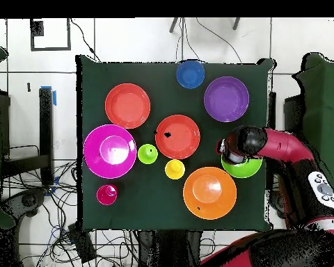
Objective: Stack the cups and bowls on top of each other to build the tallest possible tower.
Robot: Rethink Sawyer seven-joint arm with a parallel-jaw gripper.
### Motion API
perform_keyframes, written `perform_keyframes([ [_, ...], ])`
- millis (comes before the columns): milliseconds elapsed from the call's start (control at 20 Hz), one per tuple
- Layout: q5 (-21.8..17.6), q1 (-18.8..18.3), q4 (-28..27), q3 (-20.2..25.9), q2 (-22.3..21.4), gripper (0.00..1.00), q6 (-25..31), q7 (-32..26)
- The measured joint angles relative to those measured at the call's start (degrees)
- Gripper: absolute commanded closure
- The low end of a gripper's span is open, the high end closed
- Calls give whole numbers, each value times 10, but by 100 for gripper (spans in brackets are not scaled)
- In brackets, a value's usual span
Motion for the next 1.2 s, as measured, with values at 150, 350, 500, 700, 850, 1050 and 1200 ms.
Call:
perform_keyframes([
  [150,-1,0,0,0,0,0,0,0],
  [350,-1,-1,1,0,0,0,0,0],
  [500,-1,-1,1,0,0,0,0,0],
  [700,-1,-1,1,1,-3,100,0,0],
  [850,-1,-1,1,1,-11,100,0,0],
  [1050,-1,-1,1,1,-17,100,0,0],
  [1200,-1,-2,1,1,-21,100,0,0],
])
